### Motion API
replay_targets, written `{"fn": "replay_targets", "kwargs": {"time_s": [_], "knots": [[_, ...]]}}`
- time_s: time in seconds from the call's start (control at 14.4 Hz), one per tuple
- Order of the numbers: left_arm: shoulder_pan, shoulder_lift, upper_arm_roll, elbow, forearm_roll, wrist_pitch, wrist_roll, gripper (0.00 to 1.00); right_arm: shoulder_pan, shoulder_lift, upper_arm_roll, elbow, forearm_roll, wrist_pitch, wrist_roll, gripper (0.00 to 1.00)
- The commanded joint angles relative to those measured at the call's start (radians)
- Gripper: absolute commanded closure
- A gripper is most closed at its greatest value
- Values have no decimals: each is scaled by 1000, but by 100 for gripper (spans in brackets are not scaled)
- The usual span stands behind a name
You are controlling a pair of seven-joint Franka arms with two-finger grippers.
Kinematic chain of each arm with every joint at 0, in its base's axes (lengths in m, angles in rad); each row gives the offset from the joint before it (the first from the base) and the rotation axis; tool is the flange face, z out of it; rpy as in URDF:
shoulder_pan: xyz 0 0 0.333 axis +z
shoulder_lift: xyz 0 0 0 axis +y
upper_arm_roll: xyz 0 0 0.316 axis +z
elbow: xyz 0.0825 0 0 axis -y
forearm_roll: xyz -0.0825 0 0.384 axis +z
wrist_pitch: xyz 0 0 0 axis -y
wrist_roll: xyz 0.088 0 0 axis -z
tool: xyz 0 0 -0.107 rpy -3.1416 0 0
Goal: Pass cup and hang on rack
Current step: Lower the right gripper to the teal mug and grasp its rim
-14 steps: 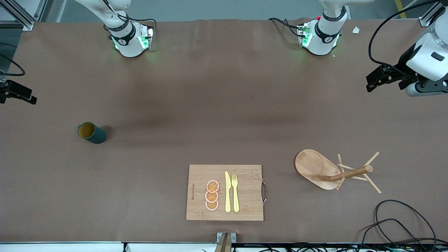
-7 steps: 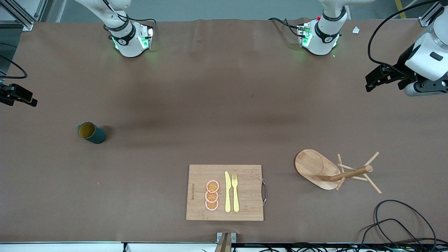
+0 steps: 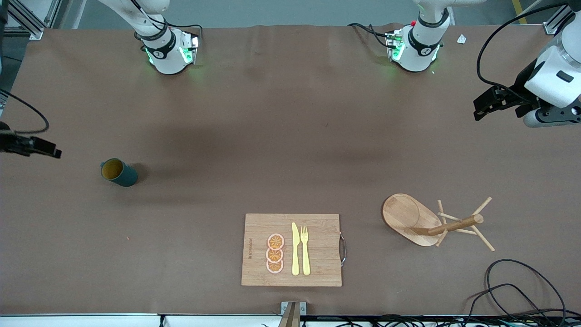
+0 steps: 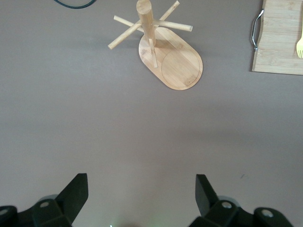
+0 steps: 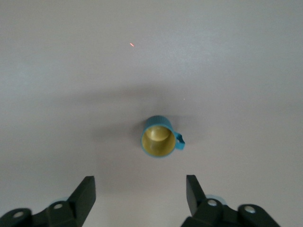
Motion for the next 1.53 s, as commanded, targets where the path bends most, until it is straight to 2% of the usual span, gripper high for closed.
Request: {"fn": "replay_targets", "kwargs": {"time_s": [0.0,0.14,0.35,0.62,0.97,1.18,1.46], "knots": [[1,15,-4,37,15,-27,11,0,-9,71,10,-44,-13,82,8,9],[3,15,-4,37,15,-27,11,0,-3,86,10,-123,-13,166,8,5],[0,15,-4,37,15,-27,11,0,2,72,12,-306,-10,358,9,2],[1,15,-8,35,15,-27,11,0,17,22,15,-450,-5,466,20,1],[1,15,-8,34,15,-27,11,0,28,-12,15,-515,-5,484,20,1],[-5,15,-10,35,15,-27,11,0,26,-27,15,-598,-7,578,20,1],[-2,15,-12,35,15,-27,13,0,26,-26,15,-648,-7,651,20,1]]}}
